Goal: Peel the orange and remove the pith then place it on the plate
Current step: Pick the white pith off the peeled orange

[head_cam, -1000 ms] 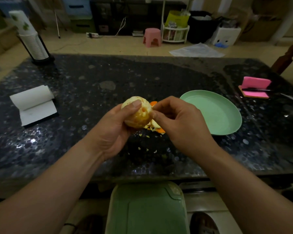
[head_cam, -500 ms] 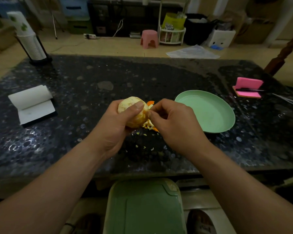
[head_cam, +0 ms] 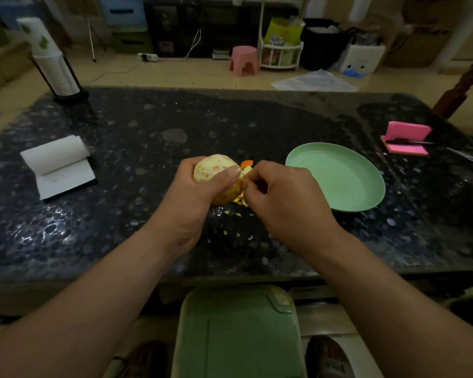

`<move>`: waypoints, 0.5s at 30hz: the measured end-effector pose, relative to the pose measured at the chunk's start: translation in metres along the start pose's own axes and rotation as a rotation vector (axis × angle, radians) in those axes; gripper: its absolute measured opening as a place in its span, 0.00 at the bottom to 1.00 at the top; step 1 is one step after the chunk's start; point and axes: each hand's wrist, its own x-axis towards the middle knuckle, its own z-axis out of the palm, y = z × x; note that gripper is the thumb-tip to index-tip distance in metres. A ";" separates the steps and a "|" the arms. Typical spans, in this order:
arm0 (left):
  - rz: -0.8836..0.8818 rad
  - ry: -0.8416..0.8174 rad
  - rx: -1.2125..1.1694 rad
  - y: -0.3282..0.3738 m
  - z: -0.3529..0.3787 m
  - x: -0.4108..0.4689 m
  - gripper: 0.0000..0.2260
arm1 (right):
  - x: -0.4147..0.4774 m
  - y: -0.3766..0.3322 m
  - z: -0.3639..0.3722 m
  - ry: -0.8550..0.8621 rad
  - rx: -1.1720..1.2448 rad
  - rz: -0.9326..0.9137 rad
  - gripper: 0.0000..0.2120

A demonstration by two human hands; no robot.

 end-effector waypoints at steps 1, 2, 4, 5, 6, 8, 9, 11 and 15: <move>0.009 0.007 0.000 0.000 0.001 0.000 0.35 | 0.000 0.000 0.002 0.020 -0.021 -0.007 0.06; 0.017 0.015 0.000 0.000 0.002 0.000 0.35 | 0.001 -0.001 0.003 0.043 -0.046 -0.011 0.06; 0.019 0.022 -0.004 -0.001 0.003 0.000 0.36 | 0.003 -0.002 0.006 0.080 -0.086 -0.012 0.07; 0.011 0.019 -0.013 0.000 0.002 0.000 0.36 | 0.004 -0.003 0.006 0.092 -0.088 -0.012 0.07; -0.005 0.013 -0.032 0.000 0.002 0.001 0.35 | 0.005 -0.002 0.005 0.096 -0.068 -0.010 0.07; -0.048 -0.001 -0.089 0.002 0.000 0.003 0.35 | 0.006 0.000 0.004 0.072 0.037 0.014 0.05; -0.064 -0.009 -0.117 0.003 -0.002 0.004 0.34 | 0.006 0.001 0.003 0.050 0.103 0.037 0.04; -0.085 -0.026 -0.156 0.005 -0.005 0.006 0.35 | 0.007 0.003 0.001 0.008 0.199 0.082 0.05; -0.079 -0.028 -0.166 0.006 -0.007 0.007 0.33 | 0.008 0.003 -0.001 -0.036 0.245 0.100 0.04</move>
